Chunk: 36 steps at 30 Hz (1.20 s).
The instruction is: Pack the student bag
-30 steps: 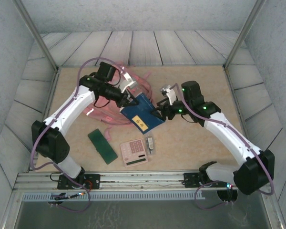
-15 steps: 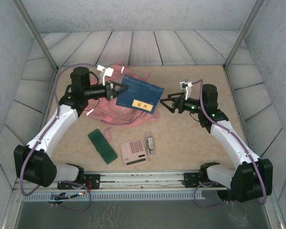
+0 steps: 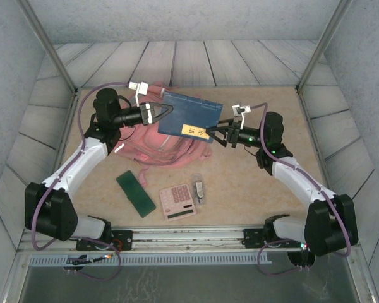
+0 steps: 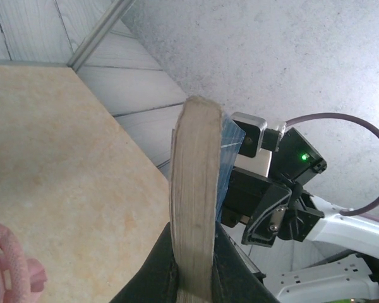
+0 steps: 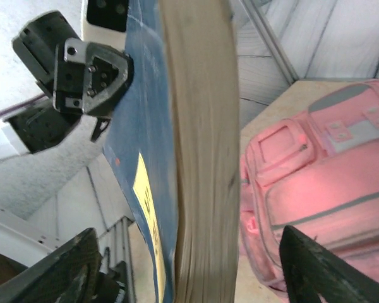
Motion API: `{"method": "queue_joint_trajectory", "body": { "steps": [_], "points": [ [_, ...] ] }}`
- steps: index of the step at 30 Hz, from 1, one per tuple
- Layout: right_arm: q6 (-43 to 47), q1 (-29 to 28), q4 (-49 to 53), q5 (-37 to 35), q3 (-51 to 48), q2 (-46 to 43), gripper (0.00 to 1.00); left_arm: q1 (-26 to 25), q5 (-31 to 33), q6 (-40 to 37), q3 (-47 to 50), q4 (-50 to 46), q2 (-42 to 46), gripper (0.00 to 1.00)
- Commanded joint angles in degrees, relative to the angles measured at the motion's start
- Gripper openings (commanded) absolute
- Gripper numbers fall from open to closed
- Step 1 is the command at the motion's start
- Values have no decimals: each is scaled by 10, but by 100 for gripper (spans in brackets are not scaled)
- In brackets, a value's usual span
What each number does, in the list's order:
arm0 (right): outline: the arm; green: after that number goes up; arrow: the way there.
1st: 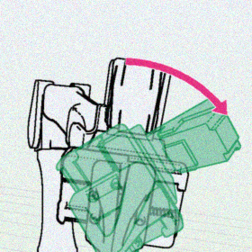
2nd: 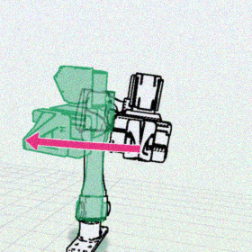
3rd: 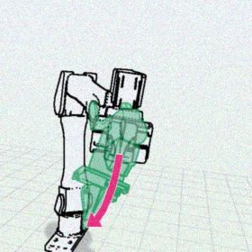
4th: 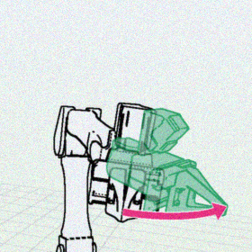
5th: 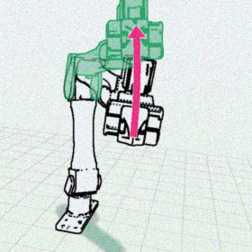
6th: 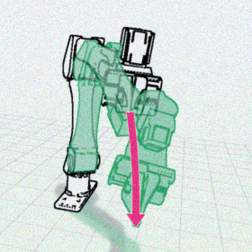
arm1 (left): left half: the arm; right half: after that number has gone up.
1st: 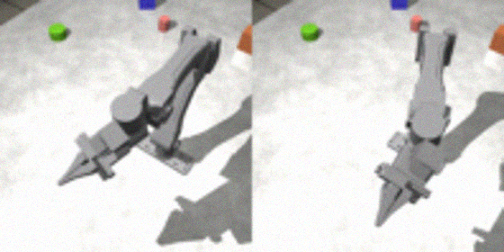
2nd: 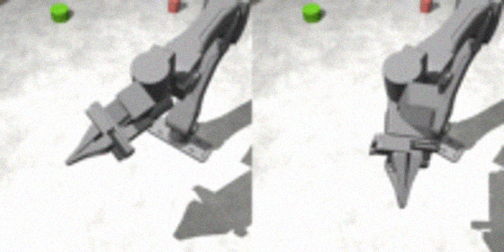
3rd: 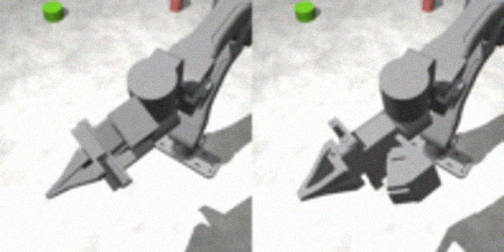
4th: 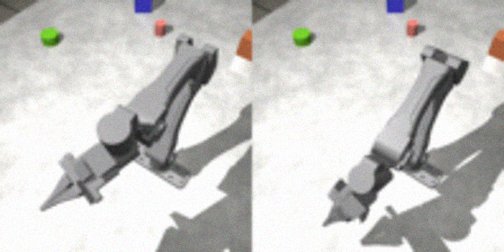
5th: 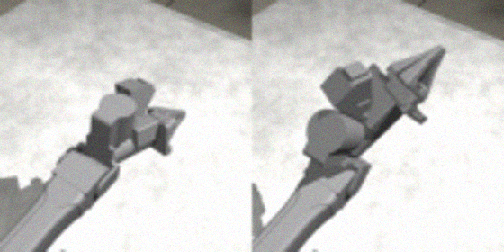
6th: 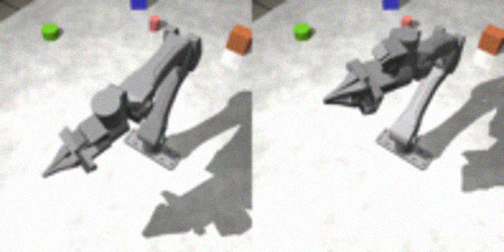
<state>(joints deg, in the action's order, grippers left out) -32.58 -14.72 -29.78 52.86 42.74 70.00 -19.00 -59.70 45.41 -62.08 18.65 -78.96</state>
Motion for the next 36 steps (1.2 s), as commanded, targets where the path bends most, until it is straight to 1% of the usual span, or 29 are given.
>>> {"method": "queue_joint_trajectory", "body": {
  "steps": [1,6,12,14,16,17,19,20,23,25,28,30,33,36],
  "points": [
    [-35,-3,-78,28,14,12,69,4,-26,21,-3,38,12,0],
    [-55,-5,-101,33,14,7,54,4,-15,9,-4,19,15,0],
    [-80,-5,-123,34,0,-6,28,4,-5,-22,-14,-22,1,0],
    [-83,-5,-123,27,-3,-11,21,3,-3,-37,-17,-42,-3,1],
    [-80,-5,-112,13,-4,-15,14,2,3,-62,-19,-68,-3,8],
    [-76,-4,-102,5,-2,-17,10,2,12,-79,-19,-88,-1,15],
    [-57,0,-59,-20,5,-21,2,2,47,-132,-27,-154,3,22],
    [-43,3,-28,-37,11,-26,0,-1,70,-161,-30,-189,4,26],
    [-2,13,57,-86,25,-43,0,-10,139,-225,-35,-256,3,39],
    [20,22,108,-114,32,-59,0,-21,187,-261,-39,-294,-1,41],
    [62,33,205,-184,49,-89,0,-48,278,-311,-51,-348,-20,46],
    [95,34,287,-262,67,-108,0,-69,329,-337,-61,-371,-41,48],
    [126,34,399,-395,95,-127,0,-99,376,-357,-73,-374,-84,48],
    [147,35,468,-478,110,-142,0,-126,403,-365,-96,-368,-139,48]
  ]
}}
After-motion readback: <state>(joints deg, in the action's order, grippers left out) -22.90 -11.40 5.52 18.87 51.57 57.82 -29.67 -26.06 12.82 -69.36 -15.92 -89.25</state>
